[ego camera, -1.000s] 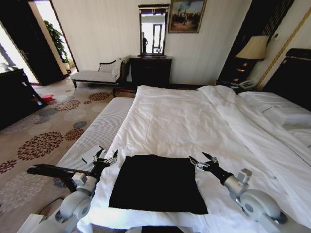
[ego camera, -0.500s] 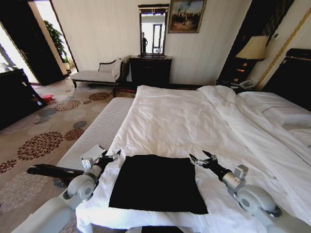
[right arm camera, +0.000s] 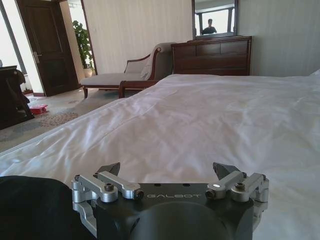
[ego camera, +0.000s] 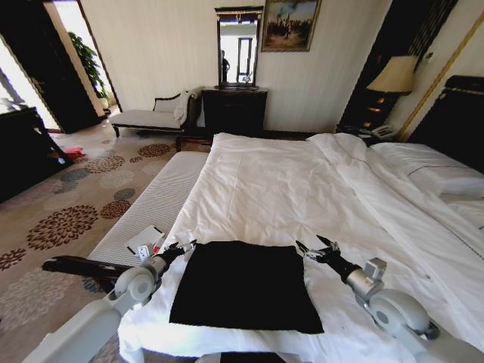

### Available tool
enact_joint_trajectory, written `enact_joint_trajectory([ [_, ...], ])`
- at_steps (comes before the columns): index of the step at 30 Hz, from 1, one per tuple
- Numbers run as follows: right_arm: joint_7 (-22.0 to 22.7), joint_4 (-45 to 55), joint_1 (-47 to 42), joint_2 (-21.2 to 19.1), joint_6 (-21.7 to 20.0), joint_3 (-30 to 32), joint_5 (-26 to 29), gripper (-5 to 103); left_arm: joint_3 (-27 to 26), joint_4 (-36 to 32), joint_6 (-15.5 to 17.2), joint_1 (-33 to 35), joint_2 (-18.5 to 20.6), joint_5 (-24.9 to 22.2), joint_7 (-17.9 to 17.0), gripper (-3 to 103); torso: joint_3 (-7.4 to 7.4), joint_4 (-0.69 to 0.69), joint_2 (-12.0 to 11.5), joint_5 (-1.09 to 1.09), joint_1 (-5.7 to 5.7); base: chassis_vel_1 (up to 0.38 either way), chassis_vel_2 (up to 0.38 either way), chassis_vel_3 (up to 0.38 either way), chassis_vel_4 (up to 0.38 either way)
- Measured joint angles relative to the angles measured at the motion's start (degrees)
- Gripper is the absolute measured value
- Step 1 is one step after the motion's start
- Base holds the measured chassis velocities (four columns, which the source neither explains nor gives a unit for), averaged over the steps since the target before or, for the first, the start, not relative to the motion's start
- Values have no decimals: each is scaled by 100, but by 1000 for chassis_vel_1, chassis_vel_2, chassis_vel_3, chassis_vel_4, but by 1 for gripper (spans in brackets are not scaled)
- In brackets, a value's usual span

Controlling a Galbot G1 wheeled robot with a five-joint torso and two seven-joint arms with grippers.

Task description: Fold the clothes on the bed.

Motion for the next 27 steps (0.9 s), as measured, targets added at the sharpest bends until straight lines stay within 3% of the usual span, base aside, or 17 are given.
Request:
enact_joint_trajectory([
  [11, 47, 30, -72, 12, 11, 39, -46, 100, 96, 191, 113, -53, -379, -114, -91, 94, 0, 1, 0, -1, 0, 0, 0, 0, 0],
  [14, 70, 32, -60, 5, 11, 15, -46, 100, 126, 223, 135, -59, -437, -115, -95, 80, 0, 0, 0, 0, 0, 0, 0, 0, 0],
  [16, 77, 40, -58, 5, 10, 9, -46, 100, 131, 241, 137, -69, -457, -115, -96, 80, 0, 1, 0, 0, 0, 0, 0, 0, 0],
  [19, 87, 54, -84, 18, 10, 9, -48, 100, 146, 297, 138, -112, -506, -114, -87, 67, 0, 0, 0, -1, 0, 0, 0, 0, 0],
  [22, 96, 63, -107, 28, 10, 20, -50, 100, 179, 351, 145, -157, -554, -114, -83, 61, 0, 0, 0, -1, 0, 0, 0, 0, 0],
  [26, 168, 124, -122, 38, -6, 32, -29, 100, 256, 463, 152, -233, -638, -120, -80, 40, 0, -1, 0, -1, 0, 0, 0, 0, 0],
  [27, 168, 124, -122, 38, -6, 32, -29, 100, 256, 463, 152, -233, -638, -120, -80, 40, 0, -1, 0, -1, 0, 0, 0, 0, 0],
])
